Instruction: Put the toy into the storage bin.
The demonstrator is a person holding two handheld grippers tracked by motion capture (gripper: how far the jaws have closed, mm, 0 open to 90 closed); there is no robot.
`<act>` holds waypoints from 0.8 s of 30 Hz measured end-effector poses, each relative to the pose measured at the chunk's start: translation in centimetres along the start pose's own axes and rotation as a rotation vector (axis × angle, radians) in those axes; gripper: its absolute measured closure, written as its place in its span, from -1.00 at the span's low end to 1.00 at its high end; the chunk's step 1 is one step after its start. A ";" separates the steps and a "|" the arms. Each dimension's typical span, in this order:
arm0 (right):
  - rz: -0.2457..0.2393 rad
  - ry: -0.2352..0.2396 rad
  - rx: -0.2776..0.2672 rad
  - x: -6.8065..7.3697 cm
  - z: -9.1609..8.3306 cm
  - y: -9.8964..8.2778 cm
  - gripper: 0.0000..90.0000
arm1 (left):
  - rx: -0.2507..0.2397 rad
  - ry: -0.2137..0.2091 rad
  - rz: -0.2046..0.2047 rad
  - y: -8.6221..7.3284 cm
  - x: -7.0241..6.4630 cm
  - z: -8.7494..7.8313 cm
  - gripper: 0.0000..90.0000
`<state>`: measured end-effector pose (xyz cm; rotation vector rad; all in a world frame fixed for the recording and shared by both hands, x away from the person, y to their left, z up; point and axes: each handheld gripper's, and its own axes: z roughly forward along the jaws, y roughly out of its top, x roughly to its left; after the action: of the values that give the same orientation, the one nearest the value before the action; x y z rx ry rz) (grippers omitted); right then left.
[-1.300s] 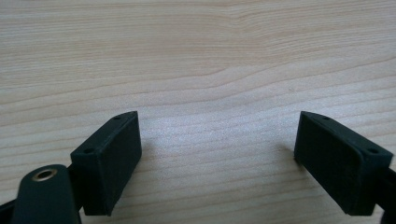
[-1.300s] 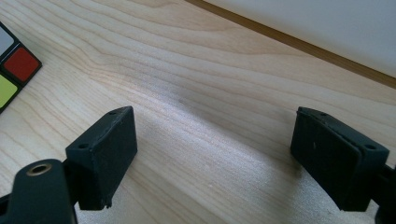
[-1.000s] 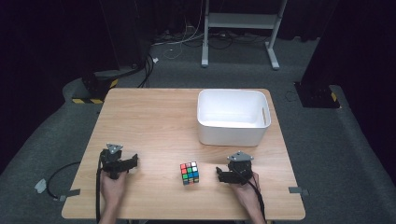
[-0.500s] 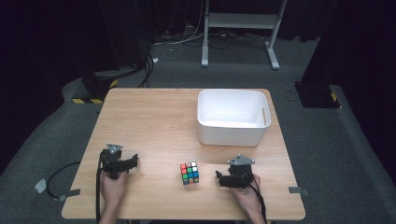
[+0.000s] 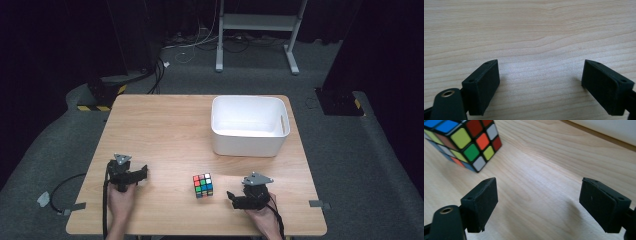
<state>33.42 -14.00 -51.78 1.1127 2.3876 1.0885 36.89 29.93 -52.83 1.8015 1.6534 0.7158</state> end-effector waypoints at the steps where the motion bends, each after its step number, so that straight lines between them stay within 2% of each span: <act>1: 0.006 0.012 -0.001 0.2 -0.1 -0.1 -0.67 | 0.000 0.000 0.000 0.0 0.0 0.0 -0.67; 6: -0.007 0.046 -0.013 0.7 -0.2 -0.2 -0.68 | 0.000 0.000 0.000 0.0 0.0 0.0 -0.67; 8: -0.027 0.067 -0.022 1.3 -0.2 -0.1 -0.69 | 0.000 0.000 0.000 0.0 0.0 0.0 -0.67; 17: -0.042 0.130 -0.035 2.6 -0.2 0.1 -0.71 | 0.000 0.000 -0.001 0.0 0.0 0.0 -0.67; 20: -0.061 0.150 -0.029 3.2 0.0 0.4 -0.72 | -0.001 0.000 -0.002 0.0 0.0 0.0 -0.67; 24: -0.084 0.174 -0.050 4.0 0.0 1.0 -0.74 | -0.001 0.000 -0.001 0.0 0.0 0.0 -0.67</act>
<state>31.37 -10.59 -50.86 0.9265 2.4980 1.2550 36.89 29.94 -52.84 1.7998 1.6538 0.7155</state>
